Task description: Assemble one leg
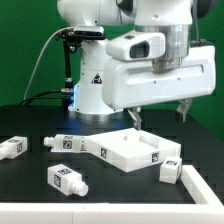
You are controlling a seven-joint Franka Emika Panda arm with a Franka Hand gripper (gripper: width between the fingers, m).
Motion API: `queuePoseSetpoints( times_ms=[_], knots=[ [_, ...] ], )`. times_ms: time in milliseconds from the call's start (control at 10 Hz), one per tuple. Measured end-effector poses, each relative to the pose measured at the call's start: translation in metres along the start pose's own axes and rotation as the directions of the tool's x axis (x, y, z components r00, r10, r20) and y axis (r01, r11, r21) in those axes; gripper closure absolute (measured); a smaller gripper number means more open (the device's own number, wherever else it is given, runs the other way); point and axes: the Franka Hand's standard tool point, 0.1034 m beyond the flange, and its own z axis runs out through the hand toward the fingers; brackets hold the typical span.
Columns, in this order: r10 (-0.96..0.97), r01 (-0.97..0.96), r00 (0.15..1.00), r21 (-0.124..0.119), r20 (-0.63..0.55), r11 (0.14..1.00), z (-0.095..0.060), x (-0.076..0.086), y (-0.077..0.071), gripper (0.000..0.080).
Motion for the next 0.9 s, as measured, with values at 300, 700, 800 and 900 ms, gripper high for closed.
queuePoseSetpoints(
  times_ms=[300, 700, 800, 900],
  knots=[
    [-0.001, 0.001, 1.000, -0.001, -0.003, 1.000, -0.002, 0.000, 0.001, 0.0150],
    [0.184, -0.185, 0.983, 0.012, 0.024, 0.983, 0.049, -0.025, -0.025, 0.0150],
    [0.203, -0.204, 0.979, 0.011, 0.021, 0.979, 0.062, -0.024, -0.035, 0.0150],
    [0.227, -0.227, 0.974, 0.018, 0.019, 0.974, 0.072, -0.022, -0.039, 0.0150]
  ],
)
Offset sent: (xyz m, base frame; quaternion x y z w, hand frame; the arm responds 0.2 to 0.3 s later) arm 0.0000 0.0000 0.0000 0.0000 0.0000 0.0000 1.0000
